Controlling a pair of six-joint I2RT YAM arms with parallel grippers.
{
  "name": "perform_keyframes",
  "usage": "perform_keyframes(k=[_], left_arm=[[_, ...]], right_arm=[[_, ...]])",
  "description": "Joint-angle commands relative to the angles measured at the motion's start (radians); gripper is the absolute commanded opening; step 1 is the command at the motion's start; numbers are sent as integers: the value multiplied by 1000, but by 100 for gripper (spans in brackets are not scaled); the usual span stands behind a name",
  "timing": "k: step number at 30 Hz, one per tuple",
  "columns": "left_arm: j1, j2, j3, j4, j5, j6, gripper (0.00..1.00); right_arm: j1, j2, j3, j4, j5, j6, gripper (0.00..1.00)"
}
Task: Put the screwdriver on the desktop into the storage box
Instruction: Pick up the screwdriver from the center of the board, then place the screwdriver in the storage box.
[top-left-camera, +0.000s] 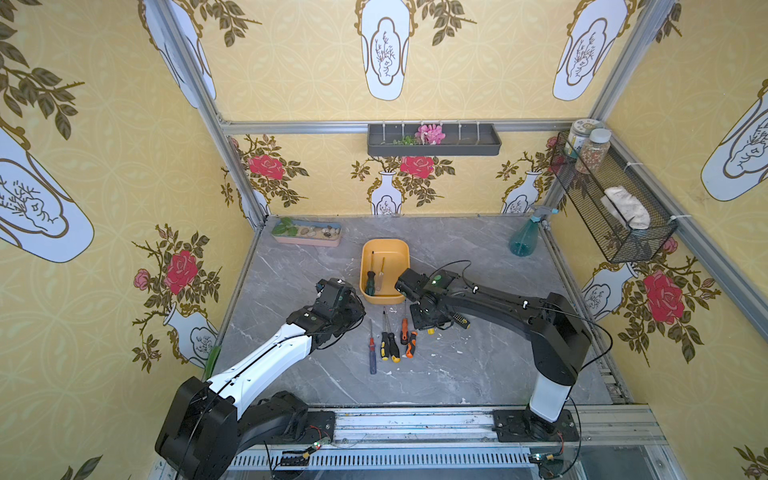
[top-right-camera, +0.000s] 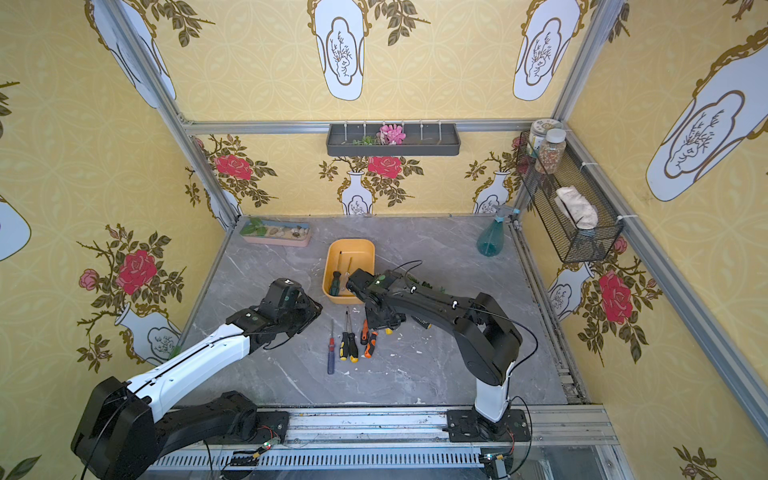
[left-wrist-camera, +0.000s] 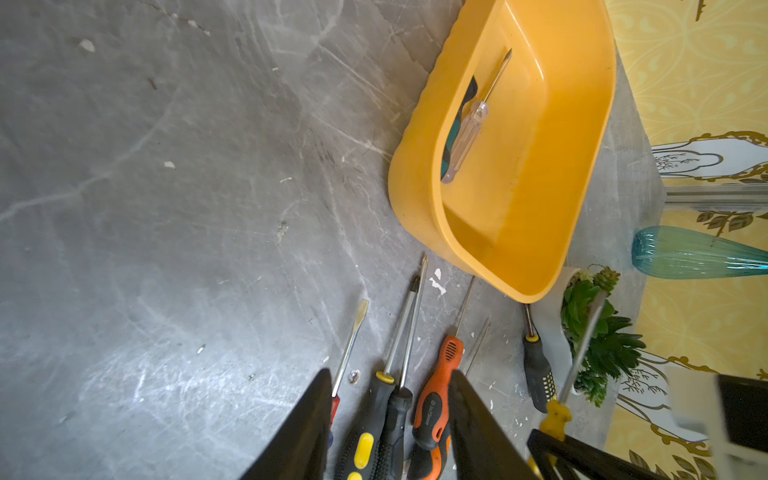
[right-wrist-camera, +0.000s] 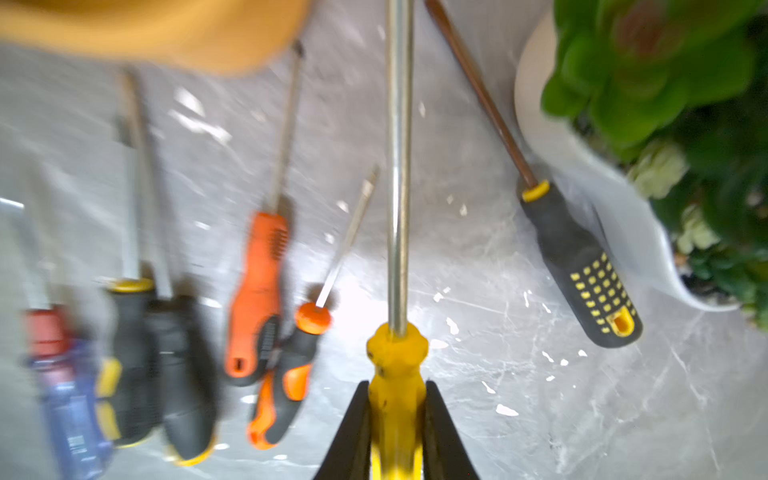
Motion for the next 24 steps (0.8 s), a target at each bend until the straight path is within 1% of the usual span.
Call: perform_keyframes(k=[1,6,10,15,18,24], left_arm=[[4,-4,-15,5,2,3,47],[12,-29,-23,-15,-2,7,48],[16,-49,-29,-33,-4,22,47],[20,-57,-40,-49,9,36,47],[21,-58,-40,-64,2,44,47],[24,-45,-29,-73,-7,68,48]], right_arm=[[1,10,66,49,-67,69,9],[-22,108,189,166,-203,153,9],[-64,209,313,176,-233,188,9],[-101,334,453,176,-219,234,8],[-110,402,519,168,-209,237,9],[-120,494,579,157,-164,239,10]])
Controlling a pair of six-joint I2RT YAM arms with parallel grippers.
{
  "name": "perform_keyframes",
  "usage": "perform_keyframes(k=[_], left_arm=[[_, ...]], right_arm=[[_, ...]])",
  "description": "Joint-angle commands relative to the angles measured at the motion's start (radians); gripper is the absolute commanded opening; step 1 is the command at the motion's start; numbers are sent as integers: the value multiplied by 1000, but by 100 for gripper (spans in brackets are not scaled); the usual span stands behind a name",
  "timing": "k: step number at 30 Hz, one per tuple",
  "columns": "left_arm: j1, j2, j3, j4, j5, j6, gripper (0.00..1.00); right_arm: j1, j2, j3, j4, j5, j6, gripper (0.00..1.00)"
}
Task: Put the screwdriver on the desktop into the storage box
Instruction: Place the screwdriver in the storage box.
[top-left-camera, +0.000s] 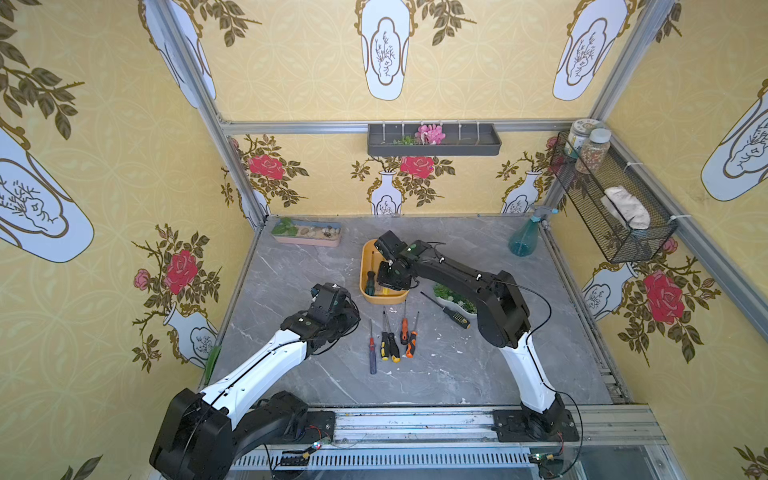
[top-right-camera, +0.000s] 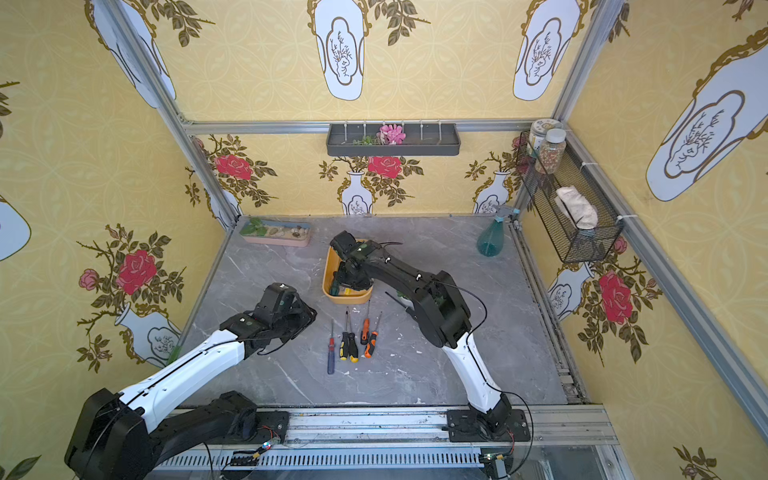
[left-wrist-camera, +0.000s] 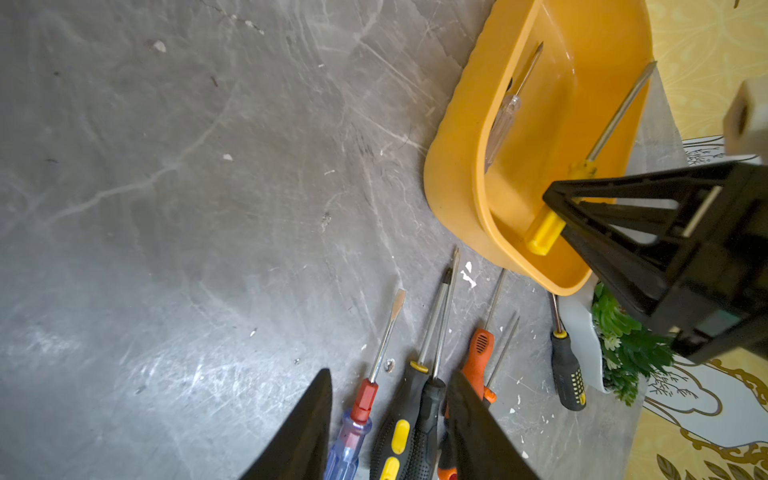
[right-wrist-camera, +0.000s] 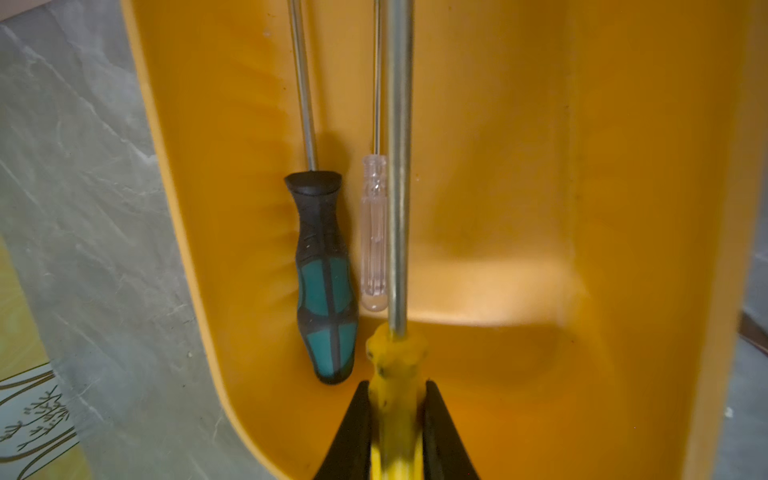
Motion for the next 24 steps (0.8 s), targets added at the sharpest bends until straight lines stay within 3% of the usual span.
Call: perform_keyframes(k=[1,5,9,13,19,24], left_arm=[[2,16,10,-15,-2,31,47],[2,32,29,-26,-18,38,47],[2,22,37,-32,-46,33,47],[2,17,43,-44,-57,35,47],[3,15,54,-58,-16,60,48],[-5,15,60,-108,81,106,48]], right_arm=[[-6,35,24,-6,45,11,10],[-16,91,61,-17,71,5,16],[-16,137,117,-47,90,-9,39],[-17,140,150,-68,111,-30,53],[-10,37,102,-65,141,-55,54],[20,-181,-104,13,146,-96,59]])
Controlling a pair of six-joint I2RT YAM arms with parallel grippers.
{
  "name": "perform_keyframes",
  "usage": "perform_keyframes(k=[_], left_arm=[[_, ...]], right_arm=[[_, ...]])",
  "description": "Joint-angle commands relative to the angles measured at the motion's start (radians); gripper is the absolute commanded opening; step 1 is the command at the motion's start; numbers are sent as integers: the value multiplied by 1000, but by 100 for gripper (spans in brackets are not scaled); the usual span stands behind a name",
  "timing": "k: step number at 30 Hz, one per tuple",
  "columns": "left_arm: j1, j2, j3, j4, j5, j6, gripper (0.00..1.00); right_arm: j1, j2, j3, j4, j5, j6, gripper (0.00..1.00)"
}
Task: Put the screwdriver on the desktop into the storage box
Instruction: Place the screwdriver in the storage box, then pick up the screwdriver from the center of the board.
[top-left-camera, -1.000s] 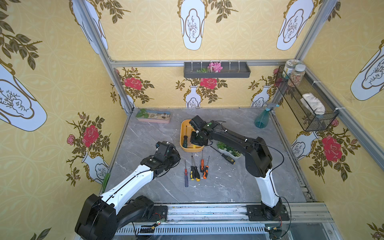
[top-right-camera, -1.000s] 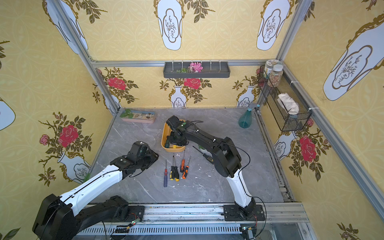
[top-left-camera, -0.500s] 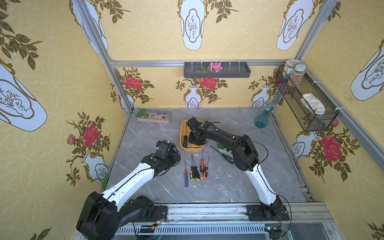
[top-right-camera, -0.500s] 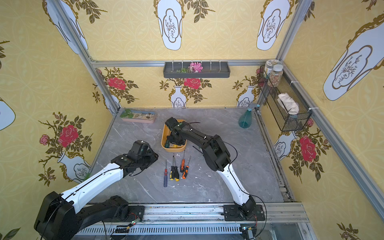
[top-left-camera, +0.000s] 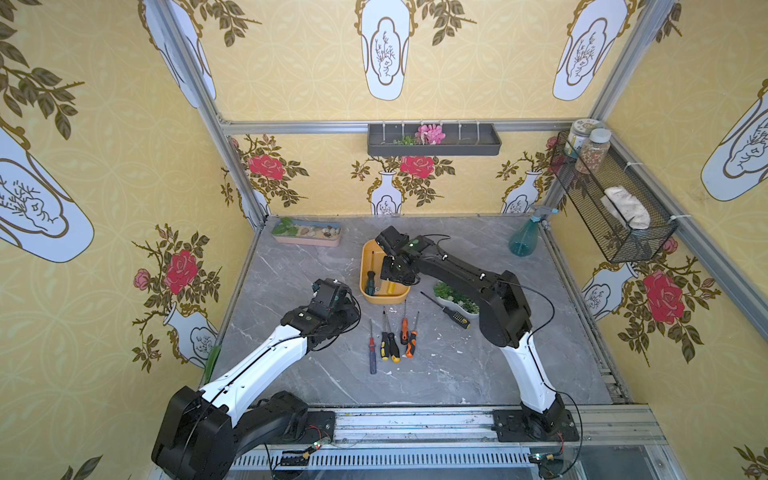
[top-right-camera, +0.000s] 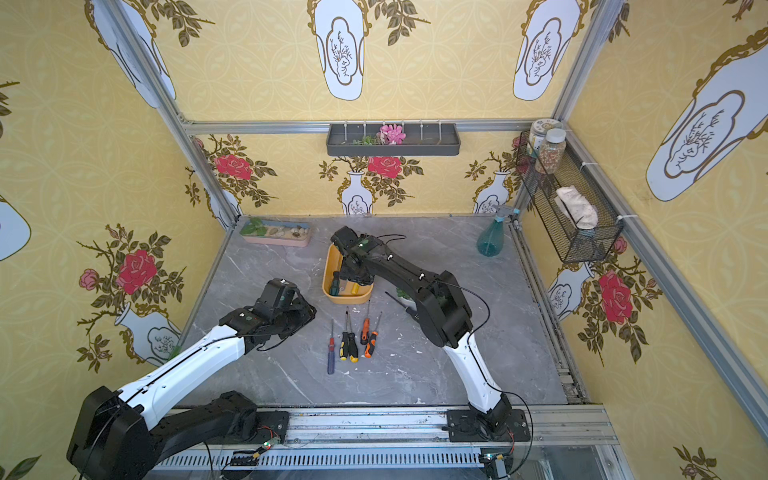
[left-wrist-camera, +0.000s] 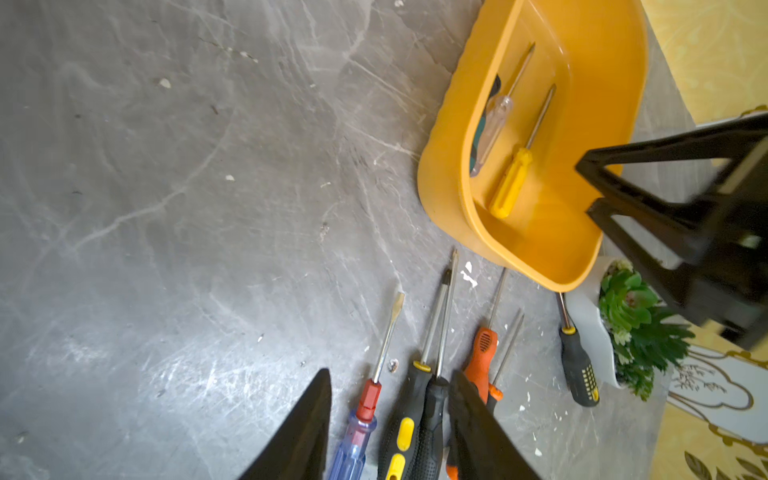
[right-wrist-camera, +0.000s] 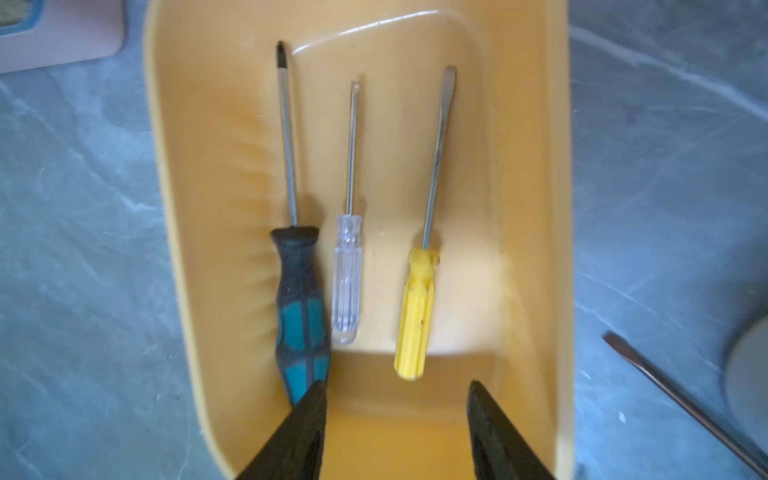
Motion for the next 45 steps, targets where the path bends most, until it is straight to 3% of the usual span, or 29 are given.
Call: perform_keyframes(k=[1,9,14,31,45], left_arm=[[-10,-2,-1,-63,84,41,48],[-158,11,-34,-179,172,22,48],[-234,56,-64,-179,183,-17,48],[-297,313,7,-98,111,-9,42],[-337,446,63,-160,8,7,27]], right_arm=[[23,-135,-130,55,19,-37,59],[86,-434,-515,78,74,57,60],[88,-532,-660,88,100,117,61],[89,-631,-762,74,139,156,60],[88,-634,-765,69,147,153,59]])
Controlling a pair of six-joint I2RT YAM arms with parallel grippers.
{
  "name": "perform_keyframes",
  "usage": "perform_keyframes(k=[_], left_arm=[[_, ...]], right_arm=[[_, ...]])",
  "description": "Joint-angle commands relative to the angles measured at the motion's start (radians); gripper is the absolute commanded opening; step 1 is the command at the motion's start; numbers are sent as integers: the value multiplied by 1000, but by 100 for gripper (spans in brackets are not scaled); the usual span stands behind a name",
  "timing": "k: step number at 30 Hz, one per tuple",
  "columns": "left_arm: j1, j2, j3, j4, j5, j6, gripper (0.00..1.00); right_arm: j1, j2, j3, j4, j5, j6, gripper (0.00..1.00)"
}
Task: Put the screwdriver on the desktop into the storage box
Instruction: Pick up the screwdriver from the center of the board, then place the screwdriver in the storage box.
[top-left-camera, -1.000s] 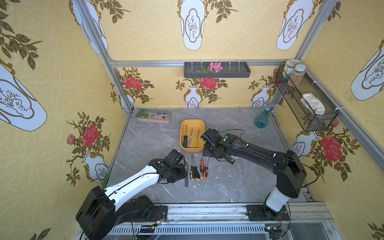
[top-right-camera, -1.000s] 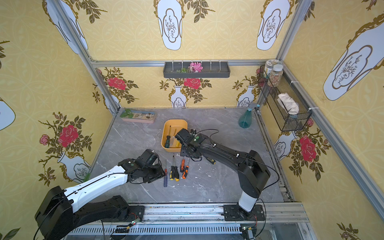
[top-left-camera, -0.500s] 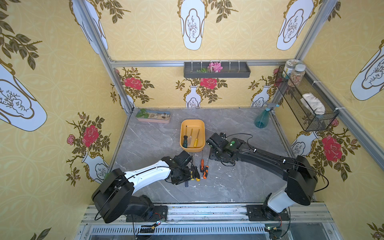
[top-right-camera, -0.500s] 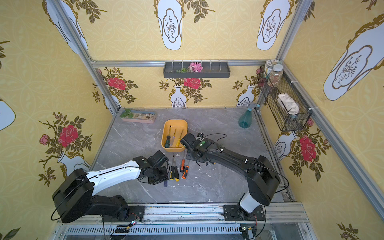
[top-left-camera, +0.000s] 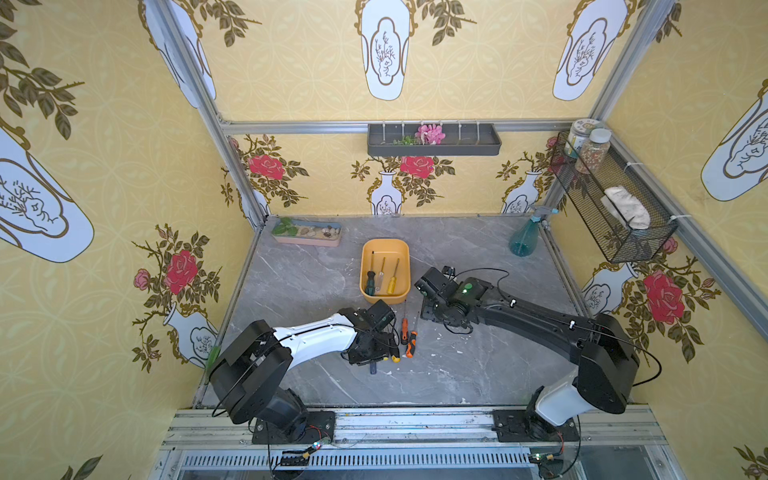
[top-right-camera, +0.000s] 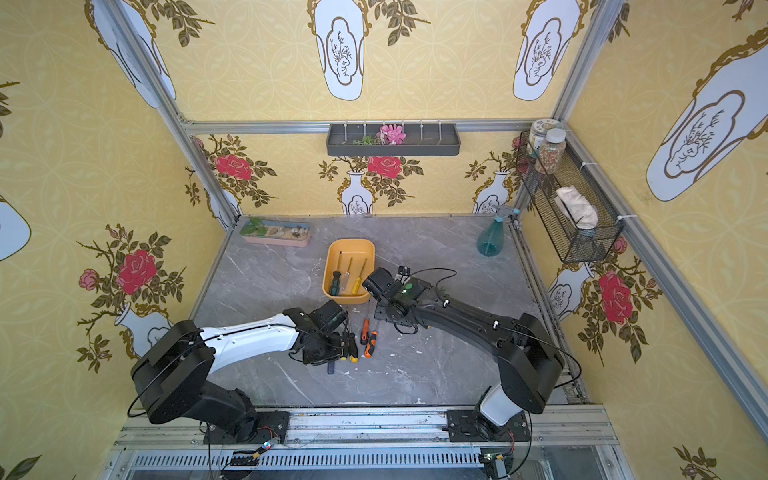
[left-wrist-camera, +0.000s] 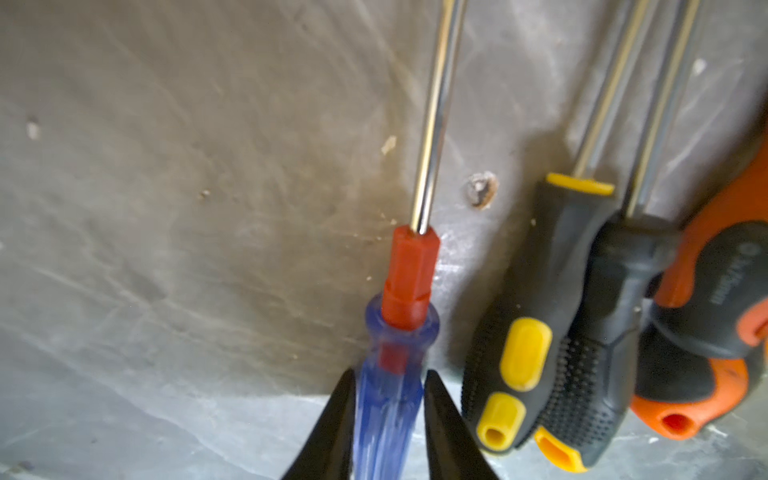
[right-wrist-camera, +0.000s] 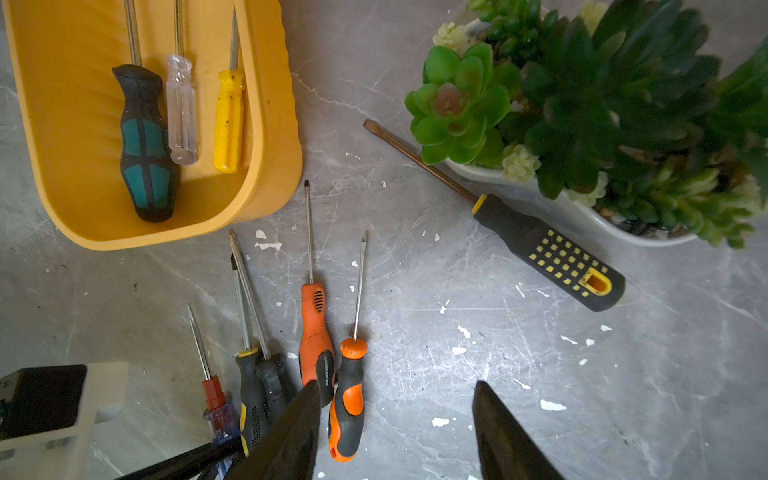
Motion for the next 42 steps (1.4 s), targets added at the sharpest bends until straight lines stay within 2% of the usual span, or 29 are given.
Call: perform_keyframes(k=[1,7,10,12,15,18,21,25,29,33,42], left_arm=[[-4,25,-18,-7,-48,8,24],[-6,-13,-10,-42,-109,0,17],[-6,-81,4,-81,-175,-13,10],[-6,-134,30,-116,-228,-8,9],[7,-192,113,-132,-295,62,9],[67,-185,215,-82,-295,217,9],[154,-104,330,-29,-272,344,9],[210,63,505,-19,-251,485,10],[248,228,643,-6,-181,560,11],[257,376,745,-13,-173,634,12],[279,565,876,-45,-186,698,15]], right_arm=[[0,0,5,6,15,0,59],[0,2,14,4,15,-6,59],[0,-1,13,1,15,-6,59],[0,-4,10,1,16,-5,59],[-1,-8,9,0,21,-8,59],[-7,-3,22,-9,25,-14,59],[-18,4,33,-11,22,-18,59],[-38,3,30,-20,22,-17,59],[-49,-12,16,-29,30,-7,59],[-61,-26,6,-42,44,10,58],[-78,-41,-10,-41,52,34,58]])
